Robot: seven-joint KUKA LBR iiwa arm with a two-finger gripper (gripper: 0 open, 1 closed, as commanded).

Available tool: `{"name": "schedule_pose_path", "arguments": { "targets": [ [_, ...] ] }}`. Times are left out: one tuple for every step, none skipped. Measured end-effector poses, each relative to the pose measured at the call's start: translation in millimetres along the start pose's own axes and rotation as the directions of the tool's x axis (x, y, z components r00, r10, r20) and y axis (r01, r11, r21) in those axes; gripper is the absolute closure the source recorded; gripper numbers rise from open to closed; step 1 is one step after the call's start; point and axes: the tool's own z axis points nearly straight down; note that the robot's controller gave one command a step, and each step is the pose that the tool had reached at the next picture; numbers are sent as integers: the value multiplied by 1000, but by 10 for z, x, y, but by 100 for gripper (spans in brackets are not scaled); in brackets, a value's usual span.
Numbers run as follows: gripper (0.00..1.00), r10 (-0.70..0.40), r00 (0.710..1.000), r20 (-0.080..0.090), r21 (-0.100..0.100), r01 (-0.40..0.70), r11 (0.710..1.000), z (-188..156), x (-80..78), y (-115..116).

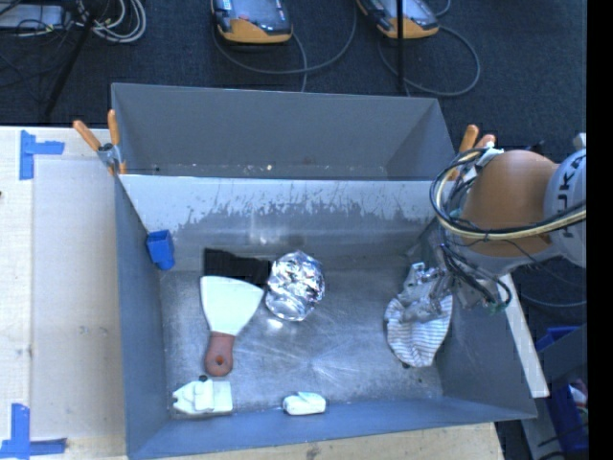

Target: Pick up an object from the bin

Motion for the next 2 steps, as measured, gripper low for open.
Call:
{"name": "schedule_pose_path", "arguments": {
  "targets": [
    [100,-1,1000,3,3,1,1000,-3,-10,23],
    [100,-22,1000,3,-7,22,1000,-1891,-435,87]
  ]
}}
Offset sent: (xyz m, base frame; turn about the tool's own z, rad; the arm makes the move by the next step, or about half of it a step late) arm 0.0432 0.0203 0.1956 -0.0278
